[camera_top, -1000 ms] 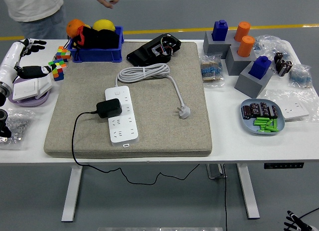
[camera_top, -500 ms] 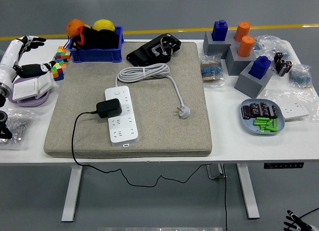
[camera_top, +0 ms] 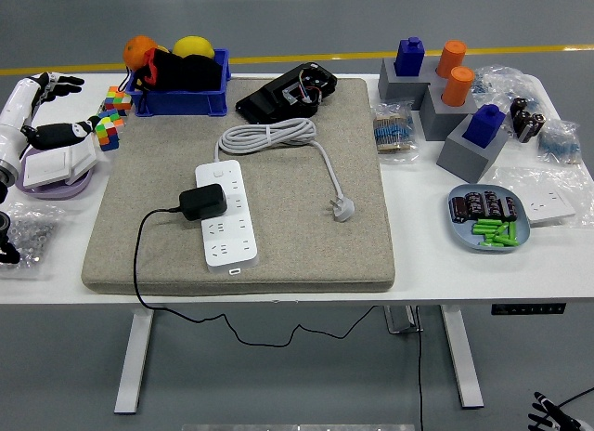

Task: Press the white button,pick up the black plug,place it near the board,insert it into the board

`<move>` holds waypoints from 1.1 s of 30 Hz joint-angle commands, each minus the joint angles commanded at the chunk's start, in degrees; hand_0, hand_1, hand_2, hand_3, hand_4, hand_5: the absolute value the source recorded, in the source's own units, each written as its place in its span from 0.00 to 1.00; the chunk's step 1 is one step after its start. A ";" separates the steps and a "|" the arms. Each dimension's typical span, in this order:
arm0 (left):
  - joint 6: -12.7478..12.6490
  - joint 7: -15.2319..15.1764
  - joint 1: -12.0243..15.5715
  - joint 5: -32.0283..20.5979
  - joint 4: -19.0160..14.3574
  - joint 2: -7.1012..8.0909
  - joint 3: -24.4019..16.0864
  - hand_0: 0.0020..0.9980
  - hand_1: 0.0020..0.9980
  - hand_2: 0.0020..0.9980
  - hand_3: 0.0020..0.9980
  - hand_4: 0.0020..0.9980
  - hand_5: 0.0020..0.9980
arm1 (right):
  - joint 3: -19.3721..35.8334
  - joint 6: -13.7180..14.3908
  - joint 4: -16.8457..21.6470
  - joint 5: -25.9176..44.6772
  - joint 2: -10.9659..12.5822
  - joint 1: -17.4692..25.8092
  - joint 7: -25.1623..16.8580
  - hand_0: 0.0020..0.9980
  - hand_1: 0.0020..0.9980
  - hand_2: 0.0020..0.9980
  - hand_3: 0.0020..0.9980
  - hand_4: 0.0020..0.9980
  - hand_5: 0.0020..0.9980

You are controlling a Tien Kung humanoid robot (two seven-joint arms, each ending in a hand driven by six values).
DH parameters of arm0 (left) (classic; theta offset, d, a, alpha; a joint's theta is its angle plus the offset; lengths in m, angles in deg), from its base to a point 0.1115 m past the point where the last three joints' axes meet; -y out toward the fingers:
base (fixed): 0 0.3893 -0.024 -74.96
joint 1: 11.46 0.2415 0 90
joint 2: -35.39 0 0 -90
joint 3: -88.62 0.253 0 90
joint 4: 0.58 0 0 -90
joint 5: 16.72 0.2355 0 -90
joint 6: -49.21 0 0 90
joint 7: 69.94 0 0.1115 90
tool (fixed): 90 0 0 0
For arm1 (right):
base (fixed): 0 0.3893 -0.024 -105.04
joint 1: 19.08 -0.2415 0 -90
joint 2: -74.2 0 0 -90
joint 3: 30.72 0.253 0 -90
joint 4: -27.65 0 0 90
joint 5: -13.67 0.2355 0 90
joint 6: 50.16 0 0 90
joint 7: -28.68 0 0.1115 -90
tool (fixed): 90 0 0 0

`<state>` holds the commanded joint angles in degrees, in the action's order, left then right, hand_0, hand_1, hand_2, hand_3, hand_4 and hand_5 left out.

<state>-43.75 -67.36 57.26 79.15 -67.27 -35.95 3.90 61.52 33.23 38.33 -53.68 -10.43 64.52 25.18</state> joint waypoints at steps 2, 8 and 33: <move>0.06 0.00 0.22 0.00 -0.07 -0.07 -0.08 0.81 0.77 0.69 0.67 0.78 0.00 | 0.09 0.05 0.05 -0.05 -0.06 0.11 -0.03 0.79 0.68 0.67 0.64 0.74 0.54; 0.11 0.08 0.81 0.11 -0.10 -0.41 -0.31 0.81 0.77 0.68 0.66 0.77 0.00 | 0.51 0.21 0.23 -0.18 -0.09 0.35 -0.05 0.79 0.68 0.67 0.64 0.74 0.54; 0.41 0.26 -1.35 -0.89 0.09 -0.05 0.53 0.81 0.75 0.67 0.66 0.76 0.00 | 2.16 -0.40 0.31 -0.68 0.04 -0.08 0.27 0.79 0.68 0.67 0.64 0.74 0.54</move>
<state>-43.34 -67.10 55.92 78.26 -67.18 -35.99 4.43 63.67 32.83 38.64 -54.36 -10.39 64.45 25.45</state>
